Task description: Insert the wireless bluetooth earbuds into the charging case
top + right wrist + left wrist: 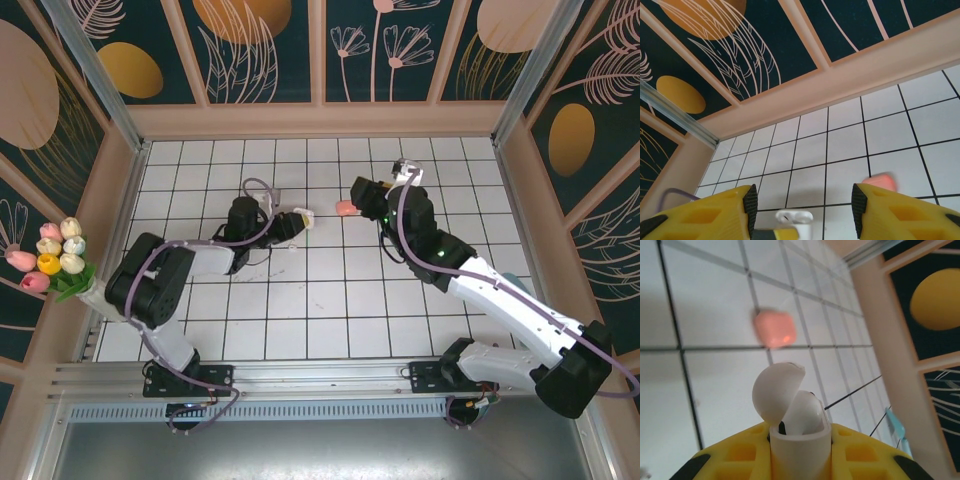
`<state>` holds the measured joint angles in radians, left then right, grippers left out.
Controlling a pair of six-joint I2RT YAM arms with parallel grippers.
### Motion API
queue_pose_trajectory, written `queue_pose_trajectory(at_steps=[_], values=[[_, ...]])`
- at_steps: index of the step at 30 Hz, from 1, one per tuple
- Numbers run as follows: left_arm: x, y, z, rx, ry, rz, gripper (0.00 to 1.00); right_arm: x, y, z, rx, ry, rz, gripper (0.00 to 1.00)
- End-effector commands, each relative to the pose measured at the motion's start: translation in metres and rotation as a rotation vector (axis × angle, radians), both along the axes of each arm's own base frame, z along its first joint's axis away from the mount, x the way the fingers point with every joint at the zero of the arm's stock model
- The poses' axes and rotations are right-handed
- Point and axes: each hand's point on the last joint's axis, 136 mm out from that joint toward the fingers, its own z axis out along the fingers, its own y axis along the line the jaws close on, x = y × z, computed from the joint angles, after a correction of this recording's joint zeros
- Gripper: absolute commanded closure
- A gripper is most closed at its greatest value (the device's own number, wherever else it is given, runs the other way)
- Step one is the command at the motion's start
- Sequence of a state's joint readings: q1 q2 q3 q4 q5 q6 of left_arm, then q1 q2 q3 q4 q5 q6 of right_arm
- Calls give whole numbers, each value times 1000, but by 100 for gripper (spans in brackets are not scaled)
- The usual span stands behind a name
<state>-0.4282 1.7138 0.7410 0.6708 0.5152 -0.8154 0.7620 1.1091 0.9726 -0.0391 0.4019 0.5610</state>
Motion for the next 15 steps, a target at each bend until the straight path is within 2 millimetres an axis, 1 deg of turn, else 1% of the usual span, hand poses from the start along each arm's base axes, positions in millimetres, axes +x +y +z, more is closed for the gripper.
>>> queue_pose_trajectory(at_steps=[1,3,5,7,11,13,15], values=[[17,5,51,25,-148,48,100,-8,-1,-22,-18,61,3,45],[25,11,70,59,-210,83,100,-9,1,-39,-44,106,13,45],[35,21,86,104,-266,126,100,-10,6,-62,-79,165,33,44],[44,34,101,150,-322,179,100,-11,15,-84,-97,217,61,44],[58,65,130,261,-442,302,100,-11,44,-123,-133,308,119,44],[63,85,142,324,-499,380,100,-8,63,-145,-170,362,148,45],[64,104,151,389,-542,456,100,-4,83,-166,-216,423,177,45]])
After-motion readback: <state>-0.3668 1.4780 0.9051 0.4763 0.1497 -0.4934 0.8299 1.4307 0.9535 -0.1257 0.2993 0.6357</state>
